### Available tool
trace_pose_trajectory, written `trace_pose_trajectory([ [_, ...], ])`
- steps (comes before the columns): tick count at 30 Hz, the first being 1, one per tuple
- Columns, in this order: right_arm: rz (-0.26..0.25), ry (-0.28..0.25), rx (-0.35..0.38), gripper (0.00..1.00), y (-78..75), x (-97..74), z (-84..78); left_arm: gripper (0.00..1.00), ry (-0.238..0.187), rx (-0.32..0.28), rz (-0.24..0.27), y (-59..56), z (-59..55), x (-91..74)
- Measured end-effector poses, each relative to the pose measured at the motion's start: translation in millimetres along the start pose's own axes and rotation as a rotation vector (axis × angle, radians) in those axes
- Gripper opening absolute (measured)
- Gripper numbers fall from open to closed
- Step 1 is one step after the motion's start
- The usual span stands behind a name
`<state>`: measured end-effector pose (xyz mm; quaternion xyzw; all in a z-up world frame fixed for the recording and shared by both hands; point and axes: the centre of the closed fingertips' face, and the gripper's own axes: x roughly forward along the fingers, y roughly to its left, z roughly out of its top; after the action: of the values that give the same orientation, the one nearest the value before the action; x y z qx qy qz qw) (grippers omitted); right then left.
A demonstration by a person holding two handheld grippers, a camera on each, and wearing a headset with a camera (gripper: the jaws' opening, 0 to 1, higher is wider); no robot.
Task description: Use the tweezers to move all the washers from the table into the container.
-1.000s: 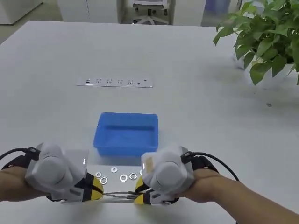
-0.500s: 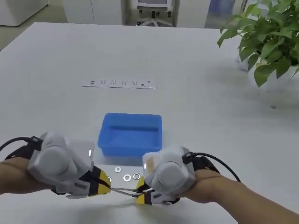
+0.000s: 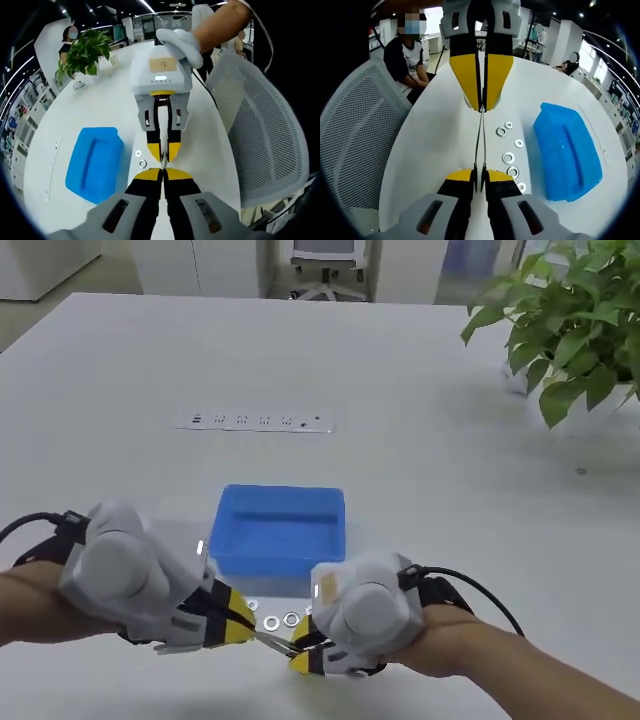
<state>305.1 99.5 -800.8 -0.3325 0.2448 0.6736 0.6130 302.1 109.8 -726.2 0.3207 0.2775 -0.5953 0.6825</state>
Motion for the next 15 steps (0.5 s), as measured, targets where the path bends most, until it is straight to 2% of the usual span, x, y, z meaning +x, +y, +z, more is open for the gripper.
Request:
trace_pose_trajectory([
  [11,-0.038,-0.043,0.022,0.1,-7.6,-6.4,11.6,0.06,-0.044,0.038,0.017,5.6,27.9,-5.3],
  [15,-0.041,-0.055,0.027,0.11,-8.1,-5.7,14.4,0.06,-0.057,0.046,0.017,5.5,34.2,-4.4],
])
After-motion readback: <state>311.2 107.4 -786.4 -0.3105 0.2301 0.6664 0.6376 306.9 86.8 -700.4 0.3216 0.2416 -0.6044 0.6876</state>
